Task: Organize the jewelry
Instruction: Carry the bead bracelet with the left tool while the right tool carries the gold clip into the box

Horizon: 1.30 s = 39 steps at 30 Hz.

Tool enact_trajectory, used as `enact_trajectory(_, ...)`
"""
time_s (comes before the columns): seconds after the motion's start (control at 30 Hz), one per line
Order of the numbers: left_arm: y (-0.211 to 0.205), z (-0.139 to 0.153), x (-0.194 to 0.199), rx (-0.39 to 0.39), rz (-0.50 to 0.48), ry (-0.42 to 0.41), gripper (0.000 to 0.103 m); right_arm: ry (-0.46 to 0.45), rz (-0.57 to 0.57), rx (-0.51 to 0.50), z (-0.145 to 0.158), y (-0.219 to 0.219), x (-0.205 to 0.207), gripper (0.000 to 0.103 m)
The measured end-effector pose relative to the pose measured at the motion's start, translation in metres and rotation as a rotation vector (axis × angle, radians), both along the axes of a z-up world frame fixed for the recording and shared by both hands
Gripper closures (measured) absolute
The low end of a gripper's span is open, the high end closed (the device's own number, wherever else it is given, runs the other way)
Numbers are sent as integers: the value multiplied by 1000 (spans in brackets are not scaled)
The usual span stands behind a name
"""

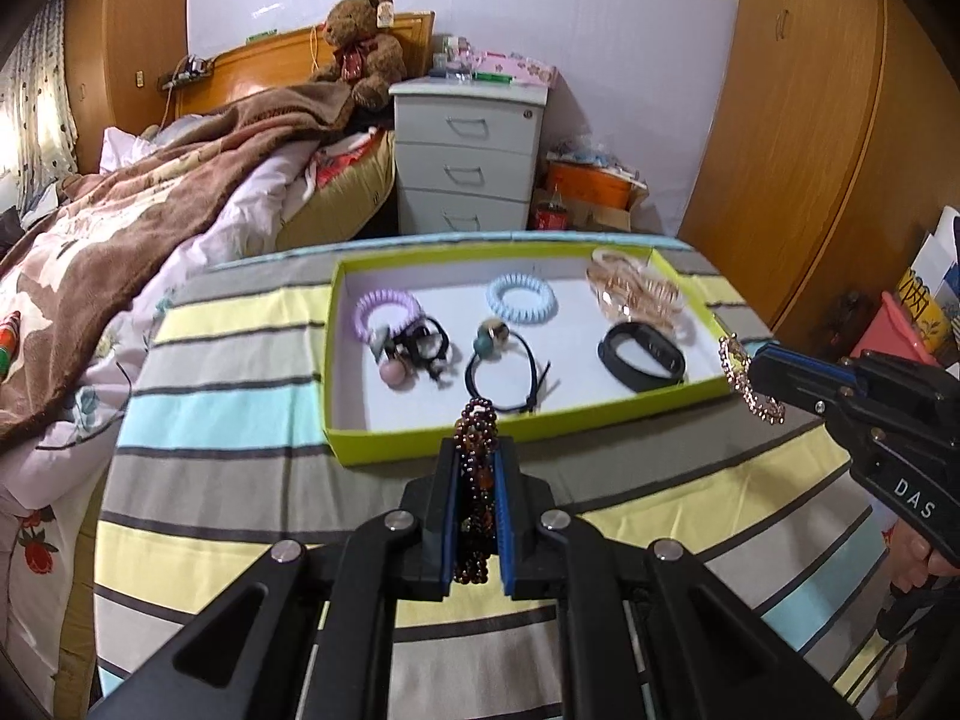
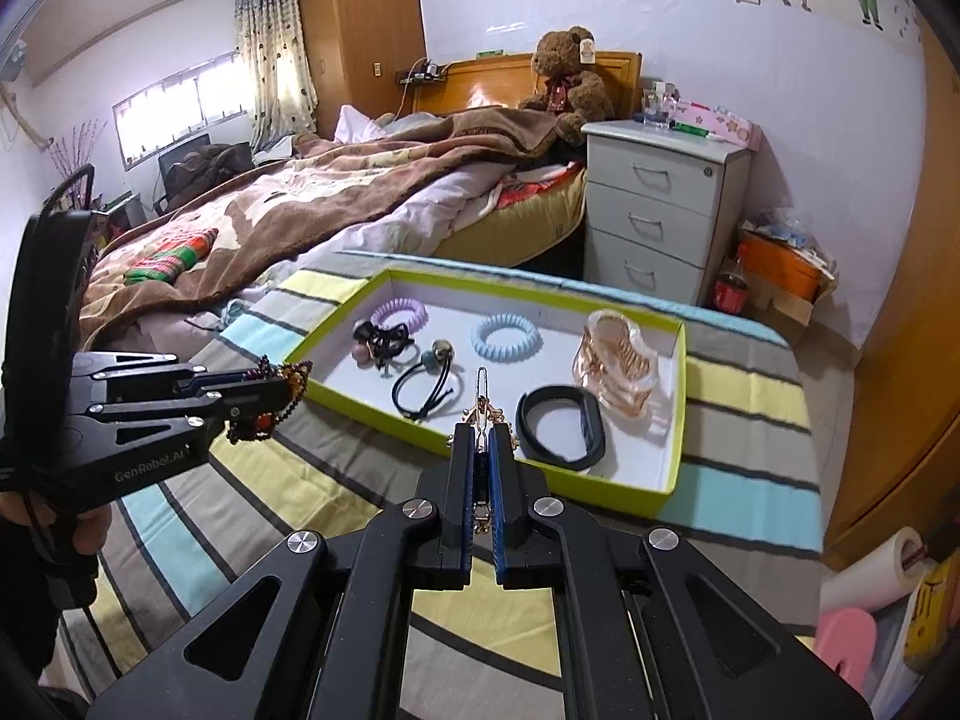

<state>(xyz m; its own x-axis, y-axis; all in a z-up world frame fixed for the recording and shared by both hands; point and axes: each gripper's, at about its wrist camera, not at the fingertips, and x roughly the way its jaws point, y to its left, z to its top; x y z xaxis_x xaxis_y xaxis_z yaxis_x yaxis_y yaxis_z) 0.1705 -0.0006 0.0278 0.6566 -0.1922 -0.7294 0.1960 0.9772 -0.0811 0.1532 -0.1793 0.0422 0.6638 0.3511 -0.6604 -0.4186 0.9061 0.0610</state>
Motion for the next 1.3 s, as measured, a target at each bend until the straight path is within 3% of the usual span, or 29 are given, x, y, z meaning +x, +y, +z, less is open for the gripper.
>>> enact_trajectory(0.3, 12, 27, 4, -23, 29, -62, 92, -58, -13, -3, 29, 2, 12, 99)
enact_trajectory(0.6, 34, 35, 28, -40, 83, -78, 92, -66, -12, -20, 36, 15, 48, 99)
enact_trajectory(1.3, 30, -21, 68, -47, 87, 34, 92, 101, 36, -9, -26, 49, 144, 99)
